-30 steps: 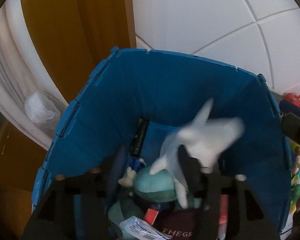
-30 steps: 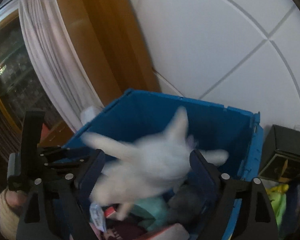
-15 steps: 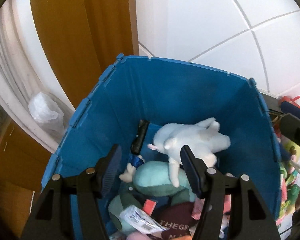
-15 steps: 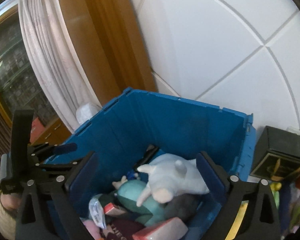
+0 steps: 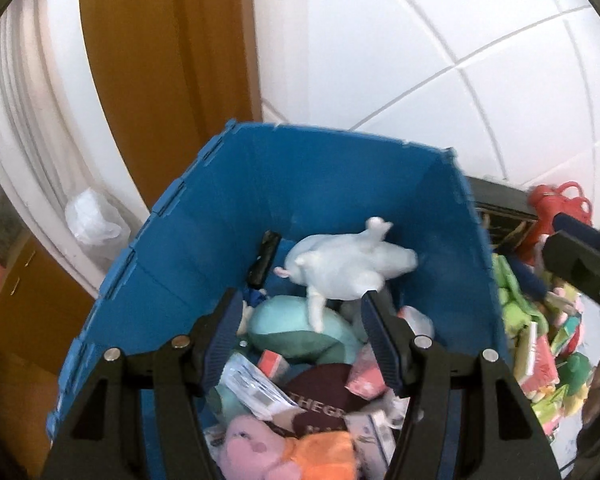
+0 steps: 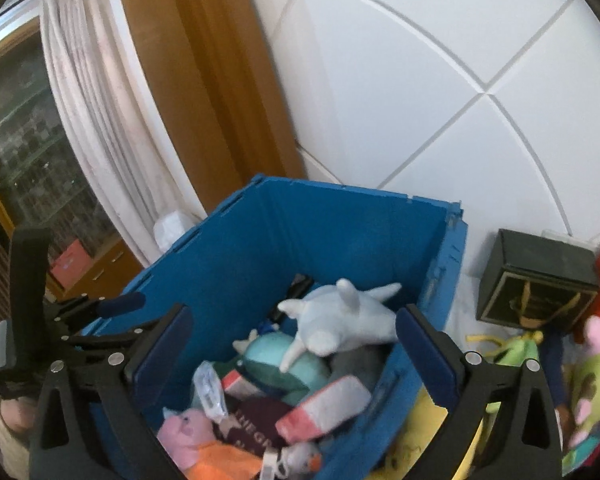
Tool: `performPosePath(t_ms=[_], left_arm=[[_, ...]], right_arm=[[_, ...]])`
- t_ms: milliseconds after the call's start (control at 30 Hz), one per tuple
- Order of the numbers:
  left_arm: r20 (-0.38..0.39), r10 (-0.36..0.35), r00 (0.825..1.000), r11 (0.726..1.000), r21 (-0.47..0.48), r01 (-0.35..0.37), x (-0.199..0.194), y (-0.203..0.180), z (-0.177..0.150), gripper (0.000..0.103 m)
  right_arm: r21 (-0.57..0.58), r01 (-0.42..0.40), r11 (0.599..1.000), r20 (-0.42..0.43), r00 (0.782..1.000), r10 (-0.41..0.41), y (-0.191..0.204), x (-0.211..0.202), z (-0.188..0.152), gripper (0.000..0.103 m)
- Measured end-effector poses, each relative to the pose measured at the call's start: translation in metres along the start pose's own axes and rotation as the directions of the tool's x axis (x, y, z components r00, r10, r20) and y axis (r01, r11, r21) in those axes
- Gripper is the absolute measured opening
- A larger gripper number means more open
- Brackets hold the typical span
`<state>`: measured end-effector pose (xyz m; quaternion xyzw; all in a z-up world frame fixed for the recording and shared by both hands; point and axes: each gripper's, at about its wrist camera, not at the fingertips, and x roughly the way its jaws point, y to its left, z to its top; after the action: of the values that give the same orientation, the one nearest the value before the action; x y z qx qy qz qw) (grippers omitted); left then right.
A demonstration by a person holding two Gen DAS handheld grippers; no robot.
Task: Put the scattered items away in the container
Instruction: 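Move both grippers back toward the remaining toys on the table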
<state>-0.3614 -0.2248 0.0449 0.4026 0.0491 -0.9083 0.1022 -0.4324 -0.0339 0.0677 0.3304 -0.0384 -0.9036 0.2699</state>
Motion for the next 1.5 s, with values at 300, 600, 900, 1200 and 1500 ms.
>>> performPosePath(t_ms=[300,600,900,1200,1500], left_arm=[[0.097,-0.099,0.990,0.995,0.039,0.096,-0.068,-0.102,-0.051,0.082],[0.067,-0.133,0.989,0.986,0.106,0.125,-0.070,-0.225,-0.097,0.082],[0.006,-0.135,0.991,0.985,0.105,0.134,-0.045,-0.297,-0.140,0.082],[-0.122,-0.131,0.984,0.983,0.115,0.145,0.021,-0.312,-0.190,0.082],[-0.161,-0.127,0.979,0.981,0.125,0.148,0.059,-0.288,-0.211,0.080]], right_arm=[[-0.006,0.120,0.993,0.070,0.990,-0.119,-0.032,-0.090,-0.077,0.103],[0.097,0.207,0.973,0.029,0.977,-0.211,-0.137,-0.170,-0.141,0.103],[0.150,0.294,0.944,0.011,0.954,-0.299,-0.225,-0.231,-0.194,0.103],[0.271,0.393,0.879,-0.078,0.919,-0.387,-0.293,-0.248,-0.253,0.103],[0.331,0.407,0.852,-0.168,0.913,-0.371,-0.305,-0.213,-0.287,0.103]])
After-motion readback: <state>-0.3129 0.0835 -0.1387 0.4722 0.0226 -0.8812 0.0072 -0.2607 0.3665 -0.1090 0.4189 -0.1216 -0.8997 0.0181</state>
